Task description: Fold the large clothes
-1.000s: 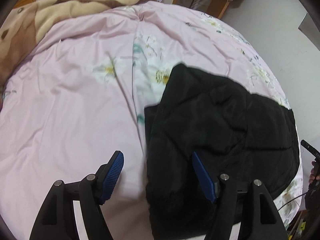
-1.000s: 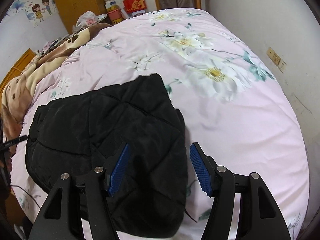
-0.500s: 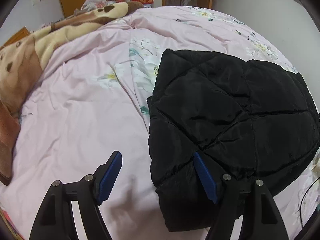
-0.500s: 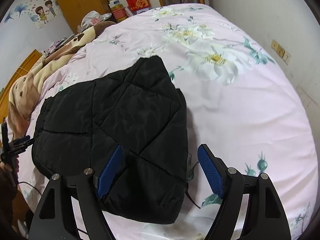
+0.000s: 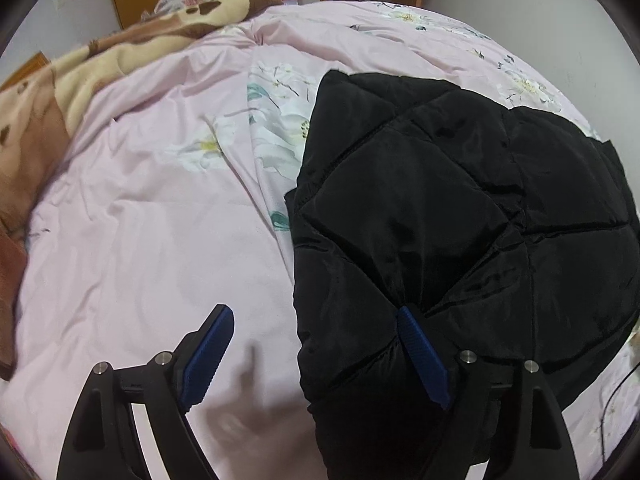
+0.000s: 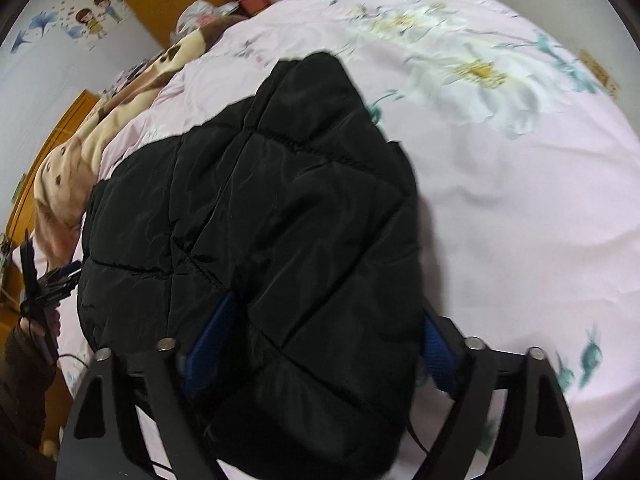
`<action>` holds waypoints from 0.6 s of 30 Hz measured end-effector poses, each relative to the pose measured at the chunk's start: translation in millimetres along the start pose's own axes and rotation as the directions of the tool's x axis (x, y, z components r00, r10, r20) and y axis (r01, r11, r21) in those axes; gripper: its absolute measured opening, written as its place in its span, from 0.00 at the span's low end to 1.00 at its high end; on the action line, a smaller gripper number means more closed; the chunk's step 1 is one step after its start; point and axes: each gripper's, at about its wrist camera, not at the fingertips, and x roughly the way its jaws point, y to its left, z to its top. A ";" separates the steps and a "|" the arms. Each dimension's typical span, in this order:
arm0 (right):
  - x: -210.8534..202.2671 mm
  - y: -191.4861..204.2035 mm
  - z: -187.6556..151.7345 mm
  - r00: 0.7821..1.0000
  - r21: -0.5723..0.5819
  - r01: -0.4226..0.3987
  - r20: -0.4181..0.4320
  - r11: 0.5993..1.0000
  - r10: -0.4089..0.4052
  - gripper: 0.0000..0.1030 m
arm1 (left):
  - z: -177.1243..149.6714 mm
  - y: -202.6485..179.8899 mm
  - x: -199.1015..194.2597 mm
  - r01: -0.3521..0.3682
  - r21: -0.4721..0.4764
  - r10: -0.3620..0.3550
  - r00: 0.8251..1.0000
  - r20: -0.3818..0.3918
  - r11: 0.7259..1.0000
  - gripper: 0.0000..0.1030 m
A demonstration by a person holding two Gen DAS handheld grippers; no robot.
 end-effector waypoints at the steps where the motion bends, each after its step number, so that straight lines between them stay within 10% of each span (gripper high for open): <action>1: 3.5 -2.8 1.8 1.000 0.016 -0.014 -0.010 1.000 0.014 0.92 | 0.6 1.3 1.5 0.005 -0.004 -0.005 1.000 -0.007 1.000 0.86; 8: 17.7 -7.3 7.1 0.997 0.007 -0.064 -0.042 0.998 0.065 0.96 | 4.2 19.8 19.3 0.156 -0.094 -0.163 0.984 -0.073 0.983 0.89; 18: 36.1 -17.1 13.0 0.968 0.023 -0.210 -0.137 0.977 0.211 0.97 | 10.0 38.9 63.4 0.446 -0.307 -0.501 0.855 -0.131 0.841 0.99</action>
